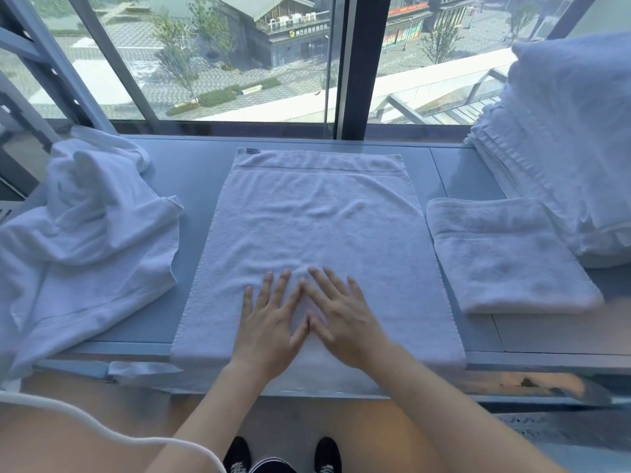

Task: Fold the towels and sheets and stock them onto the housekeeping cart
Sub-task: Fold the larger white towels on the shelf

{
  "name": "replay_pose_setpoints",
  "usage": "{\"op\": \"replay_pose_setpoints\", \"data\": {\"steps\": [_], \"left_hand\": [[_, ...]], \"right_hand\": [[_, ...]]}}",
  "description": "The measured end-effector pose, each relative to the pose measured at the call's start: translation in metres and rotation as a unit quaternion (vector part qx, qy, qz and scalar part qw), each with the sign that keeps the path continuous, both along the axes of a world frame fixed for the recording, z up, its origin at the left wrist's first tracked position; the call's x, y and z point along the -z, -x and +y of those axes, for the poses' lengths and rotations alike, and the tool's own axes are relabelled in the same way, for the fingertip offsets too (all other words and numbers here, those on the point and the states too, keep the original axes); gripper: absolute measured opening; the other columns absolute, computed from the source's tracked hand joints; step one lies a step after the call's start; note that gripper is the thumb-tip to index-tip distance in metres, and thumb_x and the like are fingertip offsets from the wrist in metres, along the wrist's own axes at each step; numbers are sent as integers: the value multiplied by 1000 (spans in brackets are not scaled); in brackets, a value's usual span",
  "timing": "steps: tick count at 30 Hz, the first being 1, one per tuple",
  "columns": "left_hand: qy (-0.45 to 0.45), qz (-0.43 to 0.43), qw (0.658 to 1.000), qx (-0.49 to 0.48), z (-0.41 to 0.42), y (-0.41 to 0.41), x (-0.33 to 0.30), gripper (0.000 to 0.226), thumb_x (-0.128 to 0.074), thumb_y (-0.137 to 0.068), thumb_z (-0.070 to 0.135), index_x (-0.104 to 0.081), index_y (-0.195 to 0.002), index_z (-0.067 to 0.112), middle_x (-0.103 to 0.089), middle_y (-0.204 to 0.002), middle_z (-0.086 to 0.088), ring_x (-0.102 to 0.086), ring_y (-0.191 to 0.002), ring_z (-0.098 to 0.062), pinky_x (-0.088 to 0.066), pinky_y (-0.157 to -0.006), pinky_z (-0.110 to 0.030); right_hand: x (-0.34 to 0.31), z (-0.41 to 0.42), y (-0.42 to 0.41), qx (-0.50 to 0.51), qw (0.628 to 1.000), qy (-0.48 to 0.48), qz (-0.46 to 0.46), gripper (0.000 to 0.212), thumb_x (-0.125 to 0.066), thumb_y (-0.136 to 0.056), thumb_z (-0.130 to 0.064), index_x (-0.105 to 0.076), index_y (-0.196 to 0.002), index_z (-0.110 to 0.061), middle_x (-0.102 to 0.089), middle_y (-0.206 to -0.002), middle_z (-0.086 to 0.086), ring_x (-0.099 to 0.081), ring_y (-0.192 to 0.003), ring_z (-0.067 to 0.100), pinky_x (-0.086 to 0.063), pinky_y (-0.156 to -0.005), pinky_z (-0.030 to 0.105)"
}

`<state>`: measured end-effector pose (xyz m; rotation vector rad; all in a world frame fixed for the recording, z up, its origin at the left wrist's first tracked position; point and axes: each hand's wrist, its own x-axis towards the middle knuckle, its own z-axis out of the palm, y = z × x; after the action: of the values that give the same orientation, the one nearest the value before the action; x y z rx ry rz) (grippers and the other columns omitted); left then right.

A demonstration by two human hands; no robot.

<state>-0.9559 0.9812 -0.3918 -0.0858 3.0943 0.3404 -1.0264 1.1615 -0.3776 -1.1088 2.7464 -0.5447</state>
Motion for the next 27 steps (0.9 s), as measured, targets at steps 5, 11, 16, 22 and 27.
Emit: {"op": "replay_pose_setpoints", "data": {"steps": [5, 11, 16, 22, 27], "left_hand": [[-23, 19, 1000, -3, -12, -8, 0, 68, -21, -99, 65, -14, -162, 43, 2, -172, 13, 9, -158, -13, 1, -128, -47], [-54, 52, 997, -26, -41, -29, -5, 63, -28, -98, 55, -39, -157, 35, -24, -168, 8, -19, -157, -18, -14, -126, -49], [-21, 52, 998, -22, -80, -54, -4, 62, -28, -101, 54, -32, -160, 35, -21, -169, 9, -17, -157, -17, -16, -126, -51], [8, 29, 999, -27, -80, -54, -3, 65, -24, -100, 57, -21, -162, 38, -13, -171, 12, -10, -158, -14, -14, -126, -52], [6, 27, 999, -33, -79, -54, -2, 65, -20, -100, 59, -15, -162, 43, -8, -171, 15, -5, -158, -11, -10, -127, -49]], "right_hand": [[7, 65, 7, 90, 995, -43, 18, 61, -36, -106, -44, -19, -164, -31, -1, -171, -13, 5, -158, 9, -1, -128, 41], [8, 125, 20, 67, 995, -67, 6, 62, -19, -103, -51, -12, -163, -38, 4, -170, -20, 11, -155, 1, 7, -126, 29], [10, 126, 20, 63, 997, -52, 10, 60, -25, -105, -48, -15, -163, -36, 2, -170, -20, 8, -156, 2, 6, -126, 30], [-5, 94, 1, 52, 997, -18, 54, 58, -43, -105, -31, -29, -161, -23, -12, -171, -8, -9, -158, 14, -12, -127, 48], [-3, 48, -31, -10, 999, -48, -2, 64, -27, -106, -56, -12, -164, -34, 6, -171, -14, 12, -157, 8, 4, -128, 39]]}}
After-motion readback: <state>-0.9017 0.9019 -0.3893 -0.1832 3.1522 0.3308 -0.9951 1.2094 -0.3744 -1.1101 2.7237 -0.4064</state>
